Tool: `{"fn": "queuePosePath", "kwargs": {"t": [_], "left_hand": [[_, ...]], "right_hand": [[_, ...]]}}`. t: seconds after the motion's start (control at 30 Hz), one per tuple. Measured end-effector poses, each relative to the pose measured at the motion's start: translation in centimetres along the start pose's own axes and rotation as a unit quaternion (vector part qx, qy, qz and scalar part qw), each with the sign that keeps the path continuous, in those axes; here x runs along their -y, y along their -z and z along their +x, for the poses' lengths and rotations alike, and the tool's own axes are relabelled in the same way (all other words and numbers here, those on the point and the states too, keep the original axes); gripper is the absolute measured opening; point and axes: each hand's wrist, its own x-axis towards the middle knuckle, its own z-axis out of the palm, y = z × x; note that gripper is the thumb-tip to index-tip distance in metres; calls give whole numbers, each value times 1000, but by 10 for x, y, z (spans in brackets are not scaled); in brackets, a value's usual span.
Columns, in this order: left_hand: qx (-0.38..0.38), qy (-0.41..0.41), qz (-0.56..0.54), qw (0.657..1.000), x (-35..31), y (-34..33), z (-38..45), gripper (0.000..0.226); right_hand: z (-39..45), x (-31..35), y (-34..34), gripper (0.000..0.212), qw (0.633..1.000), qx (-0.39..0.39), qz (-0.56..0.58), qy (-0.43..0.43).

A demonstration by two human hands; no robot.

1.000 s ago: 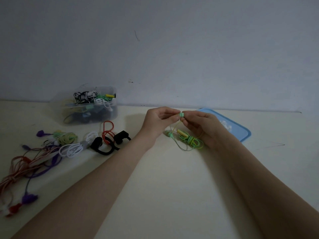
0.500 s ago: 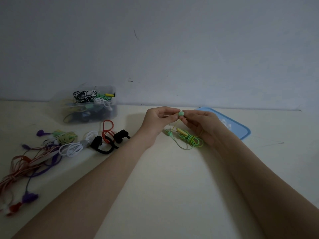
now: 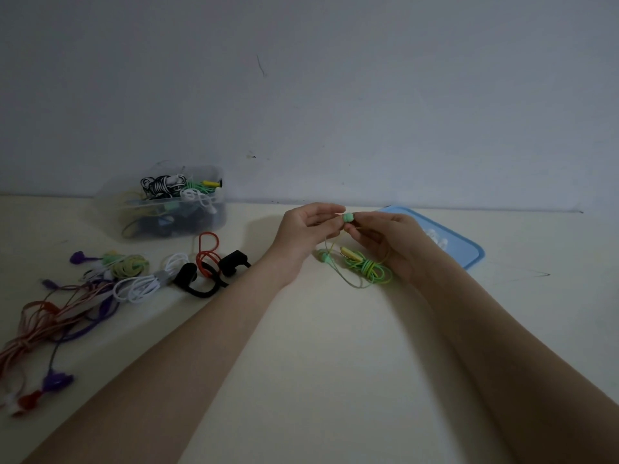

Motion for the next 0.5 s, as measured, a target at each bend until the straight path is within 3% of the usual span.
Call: {"fn": "queuePosePath", "kwargs": {"t": [0.2, 0.33, 0.4, 0.5], "left_hand": [[9, 4, 53, 999, -4, 0, -3, 18], [-48, 20, 40, 998, -7, -3, -4, 15], [-86, 29, 41, 995, -7, -3, -3, 12], [-82, 14, 79, 993, -4, -3, 0, 16]], "right_hand": [[-2, 3, -2, 11, 995, -17, -99, 3], [-4, 6, -15, 17, 977, -35, -209, 17], [0, 10, -22, 17, 926, -65, -367, 54], [-4, 26, -33, 22, 789, -69, -604, 85]]}}
